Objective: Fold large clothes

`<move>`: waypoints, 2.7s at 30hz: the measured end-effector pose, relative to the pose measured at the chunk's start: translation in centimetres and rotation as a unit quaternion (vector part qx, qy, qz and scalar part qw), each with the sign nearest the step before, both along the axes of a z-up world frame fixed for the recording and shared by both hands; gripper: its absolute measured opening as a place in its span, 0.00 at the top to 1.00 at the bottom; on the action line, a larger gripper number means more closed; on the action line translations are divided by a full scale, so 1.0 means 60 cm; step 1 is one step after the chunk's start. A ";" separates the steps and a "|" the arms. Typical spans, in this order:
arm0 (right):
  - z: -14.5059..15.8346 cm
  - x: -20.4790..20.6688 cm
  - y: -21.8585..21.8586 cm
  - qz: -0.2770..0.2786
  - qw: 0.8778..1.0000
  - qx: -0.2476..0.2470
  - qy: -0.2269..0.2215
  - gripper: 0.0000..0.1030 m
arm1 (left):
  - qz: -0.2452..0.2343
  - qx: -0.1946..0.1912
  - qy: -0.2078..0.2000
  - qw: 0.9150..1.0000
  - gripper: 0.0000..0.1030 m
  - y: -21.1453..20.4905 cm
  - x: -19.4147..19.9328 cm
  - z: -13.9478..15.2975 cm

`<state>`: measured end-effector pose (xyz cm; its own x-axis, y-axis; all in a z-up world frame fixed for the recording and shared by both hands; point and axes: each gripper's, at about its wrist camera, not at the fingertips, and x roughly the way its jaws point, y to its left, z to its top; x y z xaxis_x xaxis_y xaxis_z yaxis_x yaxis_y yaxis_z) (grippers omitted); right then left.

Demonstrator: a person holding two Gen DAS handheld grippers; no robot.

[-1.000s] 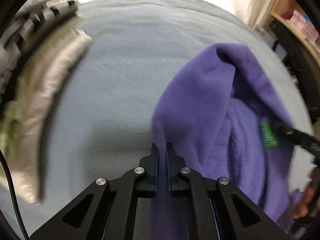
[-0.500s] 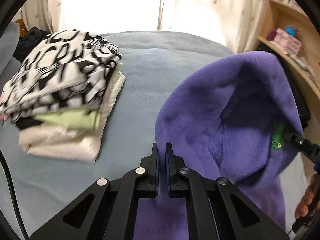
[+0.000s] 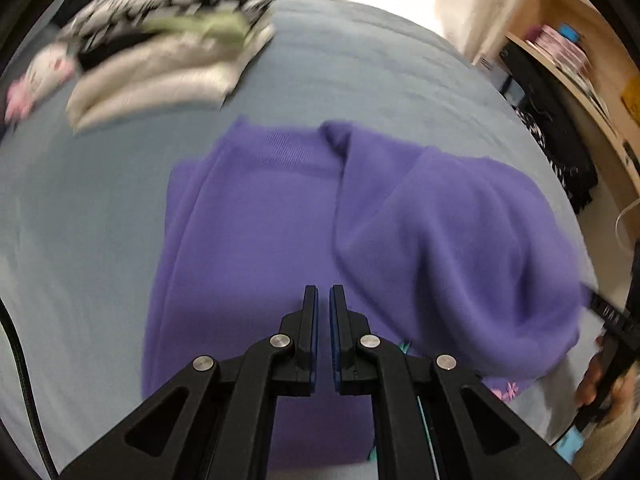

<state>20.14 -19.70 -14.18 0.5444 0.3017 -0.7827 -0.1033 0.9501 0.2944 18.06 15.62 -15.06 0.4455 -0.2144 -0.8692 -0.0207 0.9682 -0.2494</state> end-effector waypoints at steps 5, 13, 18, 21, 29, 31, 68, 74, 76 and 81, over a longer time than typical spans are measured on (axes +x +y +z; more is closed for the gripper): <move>-0.011 -0.054 -0.015 -0.026 0.999 0.035 0.007 0.52 | 0.014 -0.041 0.001 0.999 0.95 0.019 -0.035 -0.001; -0.011 -0.117 0.005 -0.003 0.995 0.096 0.011 0.40 | 0.005 -0.119 0.000 0.993 0.87 0.019 -0.062 0.015; -0.025 -0.115 0.017 0.013 0.990 0.137 0.029 0.40 | -0.015 -0.197 0.001 0.980 0.79 0.004 -0.057 0.000; -0.031 -0.103 0.028 0.020 0.987 0.157 0.032 0.40 | -0.026 -0.234 0.006 0.972 0.75 -0.004 -0.036 -0.023; -0.057 -0.055 0.044 0.023 0.975 0.216 0.042 0.40 | -0.033 -0.310 0.000 0.950 0.71 -0.021 0.012 -0.088; -0.064 -0.046 0.045 0.019 0.971 0.233 0.042 0.40 | -0.033 -0.326 -0.009 0.945 0.71 -0.022 0.020 -0.097; -0.006 -0.126 0.071 -0.064 0.997 0.043 -0.019 0.79 | 0.009 -0.355 -0.001 0.935 0.47 -0.044 0.012 -0.117; 0.027 -0.098 0.094 -0.041 0.996 0.049 -0.060 0.79 | -0.005 -0.374 -0.008 0.927 0.37 -0.073 0.053 -0.126; 0.028 -0.078 0.110 -0.028 0.997 0.047 -0.059 0.79 | -0.008 -0.379 -0.014 0.925 0.39 -0.071 0.054 -0.123; 0.027 -0.051 0.139 -0.004 0.997 0.041 -0.064 0.79 | 0.013 -0.286 0.000 0.958 0.96 -0.070 0.044 -0.105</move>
